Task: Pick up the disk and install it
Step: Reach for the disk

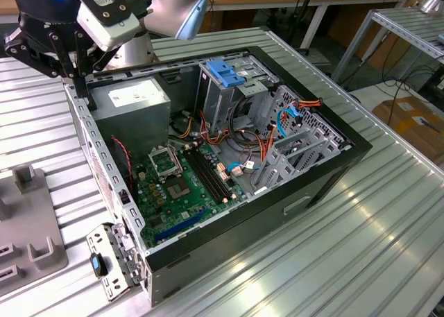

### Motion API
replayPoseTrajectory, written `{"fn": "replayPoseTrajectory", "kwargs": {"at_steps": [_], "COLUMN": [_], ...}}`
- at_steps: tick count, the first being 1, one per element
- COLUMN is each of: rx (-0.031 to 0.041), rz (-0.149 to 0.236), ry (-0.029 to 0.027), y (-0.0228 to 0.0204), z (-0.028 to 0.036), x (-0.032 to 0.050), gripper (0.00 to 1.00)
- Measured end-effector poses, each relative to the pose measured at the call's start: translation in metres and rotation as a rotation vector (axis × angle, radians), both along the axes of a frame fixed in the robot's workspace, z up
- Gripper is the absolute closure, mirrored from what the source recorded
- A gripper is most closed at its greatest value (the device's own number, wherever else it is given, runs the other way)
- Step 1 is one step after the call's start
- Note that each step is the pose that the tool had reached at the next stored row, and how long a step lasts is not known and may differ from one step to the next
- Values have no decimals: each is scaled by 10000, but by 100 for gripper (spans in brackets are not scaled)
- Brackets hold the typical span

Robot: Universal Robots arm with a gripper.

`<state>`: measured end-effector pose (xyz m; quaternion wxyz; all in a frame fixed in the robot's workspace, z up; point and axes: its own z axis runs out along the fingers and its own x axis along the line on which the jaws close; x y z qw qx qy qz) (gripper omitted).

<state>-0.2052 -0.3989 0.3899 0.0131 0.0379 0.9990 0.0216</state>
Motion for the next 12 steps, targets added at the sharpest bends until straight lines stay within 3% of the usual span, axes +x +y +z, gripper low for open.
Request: {"fn": "replayPoseTrajectory", "kwargs": {"at_steps": [5,12], "rx": [0,1], "rz": [-1,0], "ry": [0,-1], "y": [0,0], "z": [0,-3], "x": [-14,-98], "gripper": [89,89]}}
